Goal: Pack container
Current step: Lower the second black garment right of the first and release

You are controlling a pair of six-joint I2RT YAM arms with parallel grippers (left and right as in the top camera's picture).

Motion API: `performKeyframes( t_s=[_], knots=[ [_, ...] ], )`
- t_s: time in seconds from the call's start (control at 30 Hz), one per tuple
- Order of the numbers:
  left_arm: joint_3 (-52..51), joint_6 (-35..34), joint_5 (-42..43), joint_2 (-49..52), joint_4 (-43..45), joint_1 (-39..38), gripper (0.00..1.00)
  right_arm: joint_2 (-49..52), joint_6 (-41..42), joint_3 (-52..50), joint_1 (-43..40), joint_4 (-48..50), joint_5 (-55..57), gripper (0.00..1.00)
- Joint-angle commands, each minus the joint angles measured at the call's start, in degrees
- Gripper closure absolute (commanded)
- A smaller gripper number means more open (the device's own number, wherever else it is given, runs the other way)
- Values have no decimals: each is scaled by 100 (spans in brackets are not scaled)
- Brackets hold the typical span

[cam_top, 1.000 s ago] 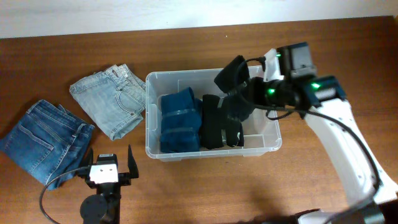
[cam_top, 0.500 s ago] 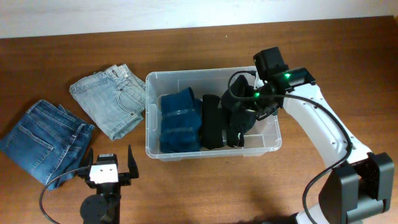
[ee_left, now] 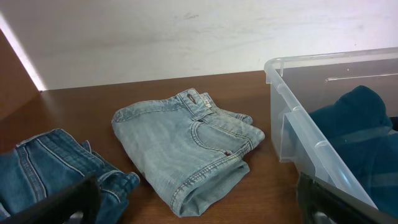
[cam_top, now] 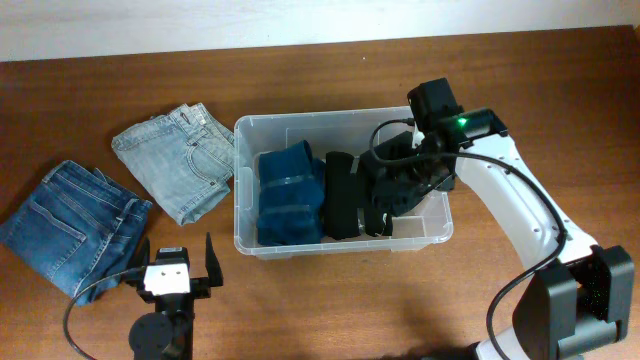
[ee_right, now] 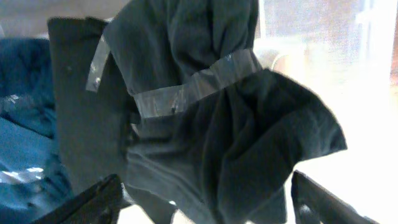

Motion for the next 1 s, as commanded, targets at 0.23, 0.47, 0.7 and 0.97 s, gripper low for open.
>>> performKeyframes(
  t_s=[0.23, 0.47, 0.7, 0.97],
  knots=[
    [-55, 52, 59, -44, 13, 33, 1, 0, -1453, 820, 46, -446, 118, 18],
    [-55, 52, 59, -44, 13, 33, 0, 2, -1635, 1198, 46, -533, 138, 23],
    [-55, 52, 59, -44, 13, 33, 1, 11, -1784, 949, 46, -72, 452, 64],
    [-55, 52, 59, -39, 11, 33, 1, 42, -1784, 267, 46, 498, 481, 75]
  ],
)
